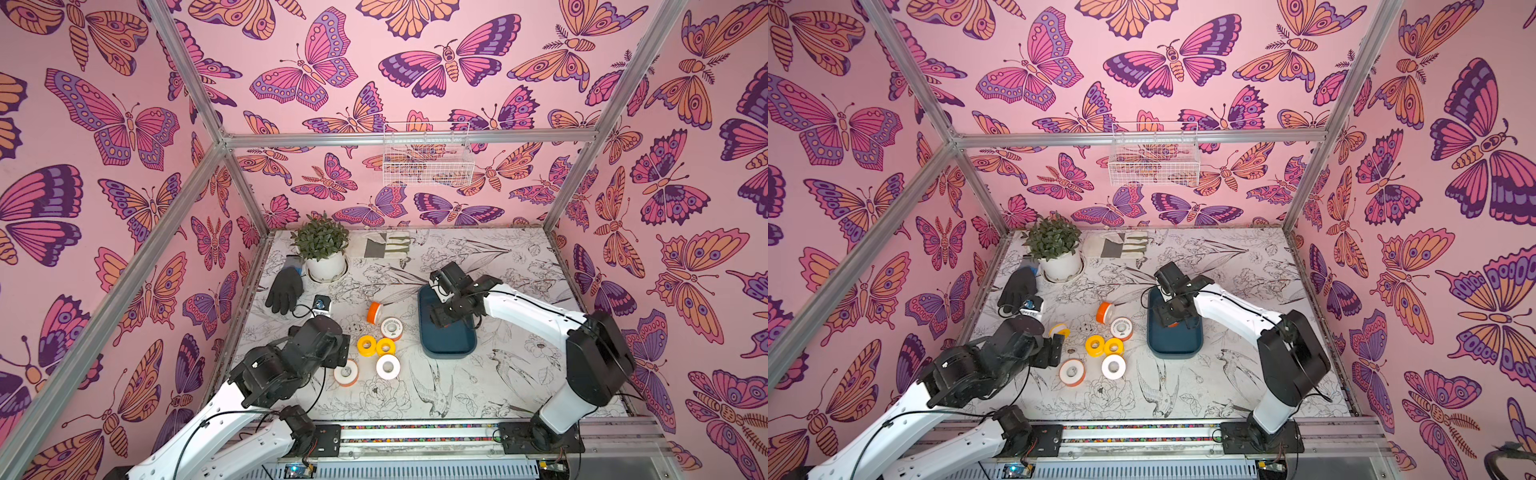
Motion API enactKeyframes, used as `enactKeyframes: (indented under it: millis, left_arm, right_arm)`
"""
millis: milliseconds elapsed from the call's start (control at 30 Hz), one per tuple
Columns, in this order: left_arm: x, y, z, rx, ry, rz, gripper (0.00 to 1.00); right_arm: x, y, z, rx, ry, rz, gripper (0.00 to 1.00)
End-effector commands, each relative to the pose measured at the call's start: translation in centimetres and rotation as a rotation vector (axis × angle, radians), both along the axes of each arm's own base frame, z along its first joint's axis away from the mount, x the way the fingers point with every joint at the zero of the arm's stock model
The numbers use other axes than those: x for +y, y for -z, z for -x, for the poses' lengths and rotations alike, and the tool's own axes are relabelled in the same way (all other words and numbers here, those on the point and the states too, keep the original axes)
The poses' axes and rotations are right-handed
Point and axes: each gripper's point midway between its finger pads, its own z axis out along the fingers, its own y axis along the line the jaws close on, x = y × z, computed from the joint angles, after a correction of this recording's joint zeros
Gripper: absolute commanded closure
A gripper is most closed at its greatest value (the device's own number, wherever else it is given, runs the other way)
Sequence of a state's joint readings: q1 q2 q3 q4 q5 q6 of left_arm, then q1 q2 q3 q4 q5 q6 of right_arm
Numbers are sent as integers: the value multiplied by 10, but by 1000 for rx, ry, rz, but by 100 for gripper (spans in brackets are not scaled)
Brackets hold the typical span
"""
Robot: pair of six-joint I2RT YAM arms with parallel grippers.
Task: Put the sealing tape into the storage box
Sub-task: Place the sealing tape in the storage box.
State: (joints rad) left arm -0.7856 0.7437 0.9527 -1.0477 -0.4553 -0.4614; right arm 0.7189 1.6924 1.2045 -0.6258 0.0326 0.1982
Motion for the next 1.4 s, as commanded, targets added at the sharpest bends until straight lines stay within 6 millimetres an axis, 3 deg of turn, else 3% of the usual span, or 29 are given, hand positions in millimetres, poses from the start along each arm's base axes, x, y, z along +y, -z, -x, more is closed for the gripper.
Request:
enactKeyframes:
  millis: [0,500,867,1167,1367]
  left_arm:
    - [0,7,1,21,2,-13,8]
    - [0,6,2,17,5,-3,8]
    - [-1,6,2,17,9,-1,7]
    - [0,6,2,12,6,0,6]
    - [1,5,2,9,2,0,6]
  right_arm:
    - [7,7,-7,-18,20,-11,33]
    - [16,38,-16,-2,29,26,31]
    - [19,44,-18,-1,32,22,19]
    - [22,29,-14,-26,17,13,13]
    - [10,-4,-15,-120,34,-9,19]
